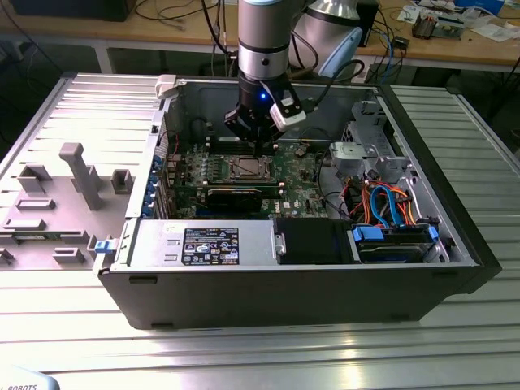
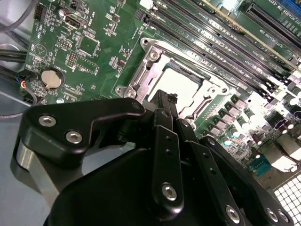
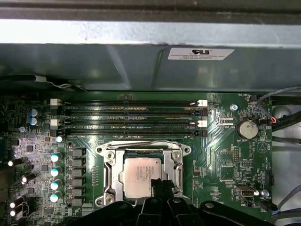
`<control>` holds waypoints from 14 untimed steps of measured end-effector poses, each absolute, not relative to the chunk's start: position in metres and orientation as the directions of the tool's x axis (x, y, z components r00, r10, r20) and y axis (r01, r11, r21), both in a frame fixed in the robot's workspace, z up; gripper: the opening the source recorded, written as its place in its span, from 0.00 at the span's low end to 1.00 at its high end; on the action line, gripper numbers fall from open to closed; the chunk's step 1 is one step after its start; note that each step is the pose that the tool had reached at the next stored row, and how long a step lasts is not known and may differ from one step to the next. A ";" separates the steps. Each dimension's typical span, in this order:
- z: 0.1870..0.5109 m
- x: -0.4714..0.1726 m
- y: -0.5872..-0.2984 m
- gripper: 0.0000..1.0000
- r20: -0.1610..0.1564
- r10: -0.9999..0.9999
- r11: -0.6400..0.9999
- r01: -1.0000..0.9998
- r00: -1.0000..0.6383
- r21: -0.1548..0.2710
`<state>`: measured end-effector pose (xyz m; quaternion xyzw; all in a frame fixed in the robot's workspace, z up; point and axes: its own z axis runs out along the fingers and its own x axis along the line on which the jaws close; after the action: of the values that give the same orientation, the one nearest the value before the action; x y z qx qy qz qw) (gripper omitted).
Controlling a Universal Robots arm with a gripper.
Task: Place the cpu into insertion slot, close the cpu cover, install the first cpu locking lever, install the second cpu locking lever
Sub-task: 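Install the second cpu locking lever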
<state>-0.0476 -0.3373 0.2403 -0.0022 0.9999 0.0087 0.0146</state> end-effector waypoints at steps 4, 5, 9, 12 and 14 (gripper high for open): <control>0.241 -0.048 -0.338 0.11 -0.029 -0.004 1.000 -0.005 -1.000 0.016; 0.240 -0.048 -0.339 0.11 -0.029 -0.004 1.000 -0.005 -1.000 0.017; 0.240 -0.048 -0.340 0.11 -0.029 -0.004 1.000 -0.004 -1.000 0.017; 0.240 -0.048 -0.341 0.11 -0.029 -0.004 1.000 -0.005 -1.000 0.017; 0.240 -0.048 -0.341 0.11 -0.029 -0.004 1.000 -0.005 -1.000 0.016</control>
<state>-0.0476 -0.3413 0.2403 -0.0022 0.9999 0.0083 0.0146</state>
